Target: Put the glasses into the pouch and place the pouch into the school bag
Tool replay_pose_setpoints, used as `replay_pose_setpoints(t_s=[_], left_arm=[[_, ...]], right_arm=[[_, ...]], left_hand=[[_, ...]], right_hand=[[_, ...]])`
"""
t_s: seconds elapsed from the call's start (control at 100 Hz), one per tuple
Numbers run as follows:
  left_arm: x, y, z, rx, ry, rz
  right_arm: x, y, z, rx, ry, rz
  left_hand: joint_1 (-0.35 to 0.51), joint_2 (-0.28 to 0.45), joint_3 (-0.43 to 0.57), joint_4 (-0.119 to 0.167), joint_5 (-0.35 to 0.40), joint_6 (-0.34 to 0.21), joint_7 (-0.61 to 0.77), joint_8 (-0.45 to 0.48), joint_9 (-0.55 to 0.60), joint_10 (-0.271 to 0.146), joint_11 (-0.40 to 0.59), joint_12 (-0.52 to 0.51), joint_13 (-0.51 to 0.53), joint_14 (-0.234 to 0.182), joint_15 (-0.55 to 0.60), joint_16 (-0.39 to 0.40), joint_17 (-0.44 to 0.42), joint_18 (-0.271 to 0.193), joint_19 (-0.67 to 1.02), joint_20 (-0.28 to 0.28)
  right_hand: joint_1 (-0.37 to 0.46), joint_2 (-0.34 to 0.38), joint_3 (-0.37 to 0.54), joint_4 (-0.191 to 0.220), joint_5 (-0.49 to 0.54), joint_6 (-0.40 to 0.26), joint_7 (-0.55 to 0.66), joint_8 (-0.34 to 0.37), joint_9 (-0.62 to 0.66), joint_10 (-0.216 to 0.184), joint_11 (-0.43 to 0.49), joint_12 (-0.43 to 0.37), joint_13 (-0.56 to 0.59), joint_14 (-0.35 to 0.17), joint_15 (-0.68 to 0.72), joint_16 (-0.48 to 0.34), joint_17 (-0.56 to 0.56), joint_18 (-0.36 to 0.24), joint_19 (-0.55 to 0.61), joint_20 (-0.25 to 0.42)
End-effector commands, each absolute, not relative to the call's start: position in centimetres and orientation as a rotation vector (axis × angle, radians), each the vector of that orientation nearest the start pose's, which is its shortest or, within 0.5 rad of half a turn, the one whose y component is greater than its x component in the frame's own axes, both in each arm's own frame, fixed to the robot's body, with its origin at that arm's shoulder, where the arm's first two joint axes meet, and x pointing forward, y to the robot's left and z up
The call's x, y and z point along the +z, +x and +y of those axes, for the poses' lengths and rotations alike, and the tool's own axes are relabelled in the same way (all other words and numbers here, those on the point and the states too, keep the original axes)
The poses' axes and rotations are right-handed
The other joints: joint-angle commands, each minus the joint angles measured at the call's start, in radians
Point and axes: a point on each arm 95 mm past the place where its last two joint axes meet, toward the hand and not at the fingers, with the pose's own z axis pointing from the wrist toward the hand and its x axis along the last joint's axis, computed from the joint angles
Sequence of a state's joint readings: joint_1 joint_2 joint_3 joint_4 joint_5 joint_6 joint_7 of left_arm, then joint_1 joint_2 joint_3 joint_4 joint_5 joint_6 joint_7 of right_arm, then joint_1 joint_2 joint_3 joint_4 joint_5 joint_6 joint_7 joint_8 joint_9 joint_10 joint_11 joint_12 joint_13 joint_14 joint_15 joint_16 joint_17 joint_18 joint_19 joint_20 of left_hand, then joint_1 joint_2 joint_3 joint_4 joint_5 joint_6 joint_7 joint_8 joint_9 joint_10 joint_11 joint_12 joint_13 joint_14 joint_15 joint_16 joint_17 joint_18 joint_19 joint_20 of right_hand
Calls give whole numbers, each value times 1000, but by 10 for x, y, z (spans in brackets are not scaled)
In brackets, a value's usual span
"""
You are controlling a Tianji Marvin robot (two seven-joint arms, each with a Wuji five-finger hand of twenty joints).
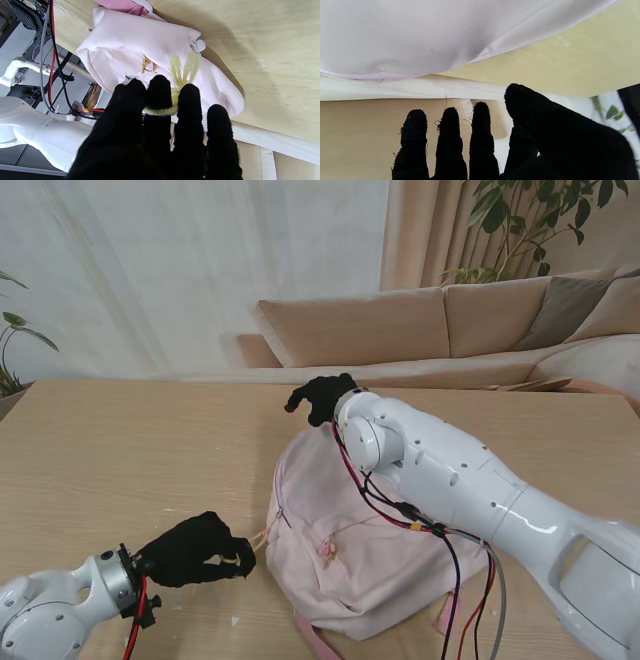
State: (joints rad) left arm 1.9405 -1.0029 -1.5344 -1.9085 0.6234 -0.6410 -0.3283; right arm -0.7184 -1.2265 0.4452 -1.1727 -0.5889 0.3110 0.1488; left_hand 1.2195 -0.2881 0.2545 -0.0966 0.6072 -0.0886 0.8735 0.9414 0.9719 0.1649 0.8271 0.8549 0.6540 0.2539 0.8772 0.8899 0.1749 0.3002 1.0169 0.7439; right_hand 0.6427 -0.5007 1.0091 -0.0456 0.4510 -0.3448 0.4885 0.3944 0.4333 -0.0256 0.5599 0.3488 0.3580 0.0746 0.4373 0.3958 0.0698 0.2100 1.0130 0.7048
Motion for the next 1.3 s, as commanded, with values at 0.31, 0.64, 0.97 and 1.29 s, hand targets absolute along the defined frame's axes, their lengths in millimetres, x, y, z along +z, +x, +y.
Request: replay_pose_setpoints(t_s=[0.31, 0.64, 0.97, 1.29], left_arm=[[-286, 296, 21, -1957, -1130, 1917], [-285, 297, 20, -1958, -1131, 1922], [-286, 296, 23, -1959, -1140, 1915], [-287, 295, 22, -1960, -1144, 1920]], right_arm=[[-285, 518, 172, 1267, 1011, 2008], [-301, 522, 193, 1235, 891, 2104], [-300, 527, 195, 1257, 948, 2096], [-292, 537, 183, 1363, 1127, 1839]], left_hand=[[18, 98, 34, 17, 77, -43, 125, 84, 28, -24, 32, 14, 11, -12, 18, 22, -7, 15, 26, 19], [19, 99, 33, 18, 77, -44, 125, 84, 28, -24, 33, 14, 12, -12, 18, 23, -7, 15, 25, 18], [20, 98, 31, 18, 78, -42, 124, 84, 28, -24, 33, 15, 12, -13, 18, 24, -7, 15, 25, 18], [20, 101, 29, 18, 77, -43, 128, 89, 26, -20, 41, 20, 10, -9, 27, 31, -6, 14, 30, 21]], right_hand=[[-5, -44, 47, 15, -112, -23, -53, -80, -174, -27, -35, -41, -106, -32, -71, -37, -56, -27, -76, -13], [-3, -37, 20, 7, -17, -52, 15, -60, -189, -29, 6, -23, -113, -44, -60, -29, -57, -32, -85, -4], [-147, 34, 144, 210, 335, -25, 509, 599, 186, -68, 54, 52, 60, -27, 23, 0, 5, -13, -25, -6], [-159, 30, 182, 377, 371, 65, 631, 676, 491, 16, 374, 351, 373, -16, 323, 150, 172, 9, 157, -17]])
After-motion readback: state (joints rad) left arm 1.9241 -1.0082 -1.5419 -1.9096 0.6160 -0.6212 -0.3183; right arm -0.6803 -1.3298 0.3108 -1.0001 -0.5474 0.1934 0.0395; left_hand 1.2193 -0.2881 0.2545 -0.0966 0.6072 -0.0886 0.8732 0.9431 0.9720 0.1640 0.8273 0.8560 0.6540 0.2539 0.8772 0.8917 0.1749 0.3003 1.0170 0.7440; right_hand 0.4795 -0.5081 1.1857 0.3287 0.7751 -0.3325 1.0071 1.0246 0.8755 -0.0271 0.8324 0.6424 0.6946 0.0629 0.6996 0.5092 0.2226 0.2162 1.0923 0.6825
